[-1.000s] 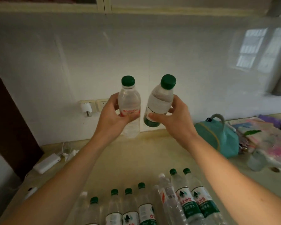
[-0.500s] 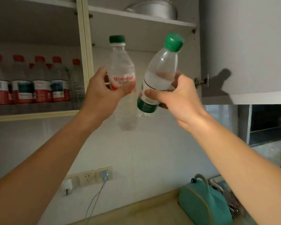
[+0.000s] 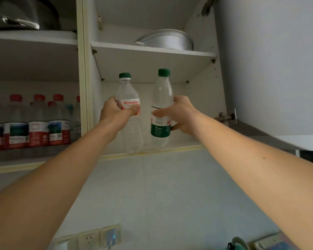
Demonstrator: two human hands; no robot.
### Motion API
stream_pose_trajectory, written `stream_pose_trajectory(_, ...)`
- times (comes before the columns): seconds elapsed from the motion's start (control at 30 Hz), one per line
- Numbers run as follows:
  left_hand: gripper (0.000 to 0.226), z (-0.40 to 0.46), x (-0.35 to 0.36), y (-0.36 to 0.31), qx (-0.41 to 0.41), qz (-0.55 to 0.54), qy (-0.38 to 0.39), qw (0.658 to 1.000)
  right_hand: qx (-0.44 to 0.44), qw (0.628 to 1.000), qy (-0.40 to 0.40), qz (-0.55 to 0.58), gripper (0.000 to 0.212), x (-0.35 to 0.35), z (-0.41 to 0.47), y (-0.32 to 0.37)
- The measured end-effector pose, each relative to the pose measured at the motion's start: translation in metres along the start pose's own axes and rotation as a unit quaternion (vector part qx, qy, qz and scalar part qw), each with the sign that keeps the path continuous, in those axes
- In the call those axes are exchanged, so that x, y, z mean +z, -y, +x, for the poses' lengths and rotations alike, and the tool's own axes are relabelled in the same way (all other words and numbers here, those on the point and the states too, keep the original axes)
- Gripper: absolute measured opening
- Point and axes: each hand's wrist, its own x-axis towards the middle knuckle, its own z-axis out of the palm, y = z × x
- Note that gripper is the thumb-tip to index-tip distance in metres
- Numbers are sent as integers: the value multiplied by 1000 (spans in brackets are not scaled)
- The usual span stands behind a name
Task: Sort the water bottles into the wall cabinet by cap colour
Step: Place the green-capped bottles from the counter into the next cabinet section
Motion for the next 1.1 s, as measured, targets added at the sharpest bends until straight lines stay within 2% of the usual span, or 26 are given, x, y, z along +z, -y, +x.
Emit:
stream_pose_trajectory(0.13, 39, 20, 8, 16, -35, 5, 6, 999, 23, 1000, 16, -7, 50, 5, 38, -19)
stream_pose_trajectory(0.23, 41, 29, 18, 27, -19, 41, 38, 998, 31, 999, 17, -12, 45, 6, 62, -36)
stream_pose_trajectory(0.37, 50, 41, 33, 40, 6, 74, 33, 997, 38, 998, 34, -29, 49, 9, 82, -57)
stream_pose_trajectory(0.73, 57, 63, 58, 61, -3, 131, 10, 991, 19, 997, 35, -64, 53, 24, 102, -73)
stream_pose_trajectory(0.93, 64, 51, 51, 53, 9, 247, 33, 968, 29, 991, 18, -129, 49, 29, 98, -67)
stream_pose_trajectory(1.0, 60, 44, 42, 48, 28, 267, 45, 962, 12, 985, 0, -174, 55, 31, 91, -65)
stream_pose_trajectory(1.1, 60, 30, 27, 39, 66, 278, 24, 958, -58, 966, -57, -244, 74, 35, 75, -64)
